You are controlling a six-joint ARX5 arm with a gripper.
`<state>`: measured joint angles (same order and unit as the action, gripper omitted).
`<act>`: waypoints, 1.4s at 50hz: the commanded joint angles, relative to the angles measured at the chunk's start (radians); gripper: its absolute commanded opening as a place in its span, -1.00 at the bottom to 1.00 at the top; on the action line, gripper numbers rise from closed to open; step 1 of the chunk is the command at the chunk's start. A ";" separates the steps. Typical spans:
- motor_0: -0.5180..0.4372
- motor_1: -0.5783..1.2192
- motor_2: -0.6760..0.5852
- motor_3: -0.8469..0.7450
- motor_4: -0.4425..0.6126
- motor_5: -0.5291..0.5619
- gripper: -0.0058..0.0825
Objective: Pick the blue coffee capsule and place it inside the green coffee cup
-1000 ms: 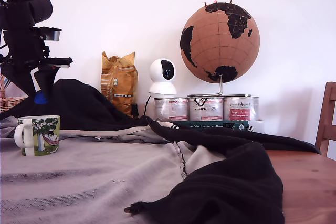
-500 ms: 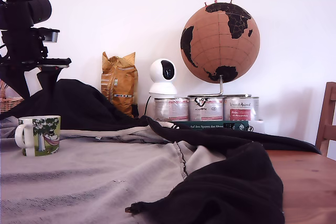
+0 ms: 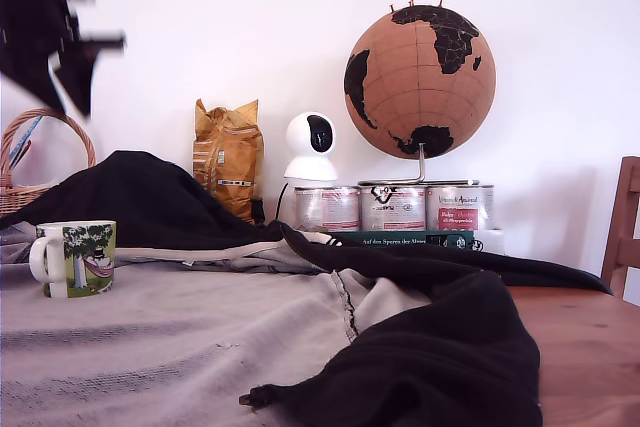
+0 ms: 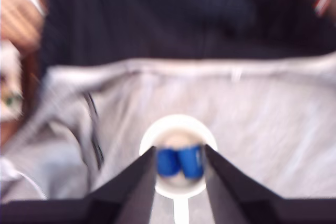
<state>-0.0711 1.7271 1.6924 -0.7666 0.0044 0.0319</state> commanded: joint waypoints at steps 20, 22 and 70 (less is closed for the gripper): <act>-0.027 -0.256 -0.153 0.060 0.047 0.029 -0.91; -0.030 -0.290 -0.202 0.082 0.047 0.028 -0.91; -0.048 -0.873 -0.713 0.300 -0.005 -0.006 -0.91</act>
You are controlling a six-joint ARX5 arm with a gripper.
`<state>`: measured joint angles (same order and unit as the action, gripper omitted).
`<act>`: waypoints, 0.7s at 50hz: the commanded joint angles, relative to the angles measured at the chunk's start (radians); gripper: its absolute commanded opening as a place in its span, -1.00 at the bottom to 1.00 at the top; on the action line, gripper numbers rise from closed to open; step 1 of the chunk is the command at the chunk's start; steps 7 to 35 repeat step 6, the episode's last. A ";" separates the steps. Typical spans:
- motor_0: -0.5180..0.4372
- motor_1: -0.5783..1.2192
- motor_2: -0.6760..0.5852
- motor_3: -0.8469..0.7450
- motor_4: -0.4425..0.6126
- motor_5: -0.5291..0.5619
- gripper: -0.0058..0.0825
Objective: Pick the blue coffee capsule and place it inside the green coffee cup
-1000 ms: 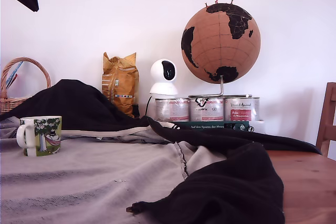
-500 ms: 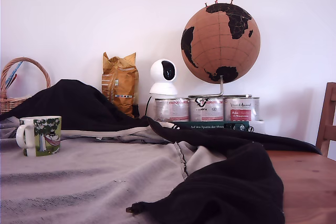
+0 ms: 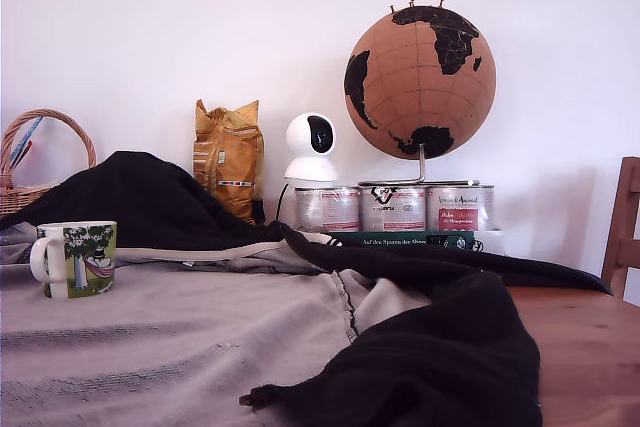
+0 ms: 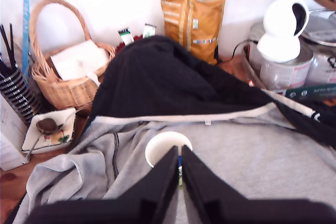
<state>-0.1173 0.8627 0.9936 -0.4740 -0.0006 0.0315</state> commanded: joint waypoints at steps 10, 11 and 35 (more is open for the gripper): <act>-0.002 -0.013 -0.014 0.003 0.001 -0.006 -0.91; -0.002 -0.013 -0.014 0.003 0.001 -0.006 -0.91; -0.002 -0.013 -0.014 0.003 0.001 -0.006 -0.91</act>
